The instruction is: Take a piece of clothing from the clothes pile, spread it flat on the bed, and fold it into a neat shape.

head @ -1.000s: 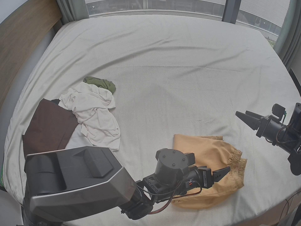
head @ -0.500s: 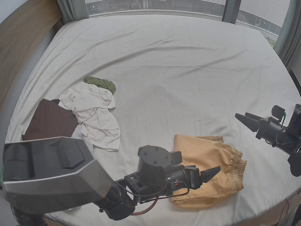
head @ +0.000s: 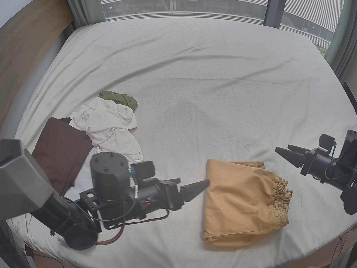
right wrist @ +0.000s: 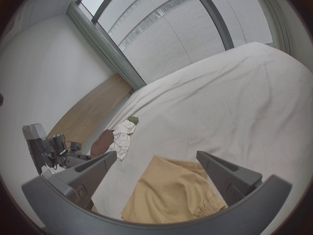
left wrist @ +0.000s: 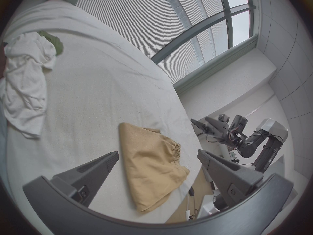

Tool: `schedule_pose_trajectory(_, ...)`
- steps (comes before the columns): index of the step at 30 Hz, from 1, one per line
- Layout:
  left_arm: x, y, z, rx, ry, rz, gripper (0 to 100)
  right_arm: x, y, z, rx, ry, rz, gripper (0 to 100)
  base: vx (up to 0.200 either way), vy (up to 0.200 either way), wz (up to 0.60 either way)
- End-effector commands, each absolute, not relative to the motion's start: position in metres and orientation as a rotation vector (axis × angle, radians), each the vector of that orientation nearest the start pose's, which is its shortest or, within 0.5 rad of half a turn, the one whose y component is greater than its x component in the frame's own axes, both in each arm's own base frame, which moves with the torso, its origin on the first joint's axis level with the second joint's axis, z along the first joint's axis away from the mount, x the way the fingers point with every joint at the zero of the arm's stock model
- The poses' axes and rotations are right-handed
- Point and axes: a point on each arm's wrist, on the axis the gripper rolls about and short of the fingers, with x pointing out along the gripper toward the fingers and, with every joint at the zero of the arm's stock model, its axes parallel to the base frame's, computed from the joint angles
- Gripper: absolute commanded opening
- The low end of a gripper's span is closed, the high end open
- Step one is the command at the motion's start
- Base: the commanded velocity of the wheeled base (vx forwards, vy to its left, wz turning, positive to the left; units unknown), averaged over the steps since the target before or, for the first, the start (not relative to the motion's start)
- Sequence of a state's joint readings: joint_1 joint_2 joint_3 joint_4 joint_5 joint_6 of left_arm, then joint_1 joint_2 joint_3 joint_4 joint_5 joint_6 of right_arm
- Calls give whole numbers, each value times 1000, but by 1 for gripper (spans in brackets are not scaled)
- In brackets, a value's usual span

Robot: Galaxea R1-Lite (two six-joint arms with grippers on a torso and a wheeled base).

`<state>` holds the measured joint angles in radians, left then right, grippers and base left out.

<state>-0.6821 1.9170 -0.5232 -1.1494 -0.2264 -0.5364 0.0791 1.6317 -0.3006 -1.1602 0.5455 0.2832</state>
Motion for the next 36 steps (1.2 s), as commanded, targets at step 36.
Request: schedule_pose_trajectory(36, 209, -120, 68, -253, 399, -767, 100, 171, 4, 96, 347, 839, 418, 100, 0, 0, 0)
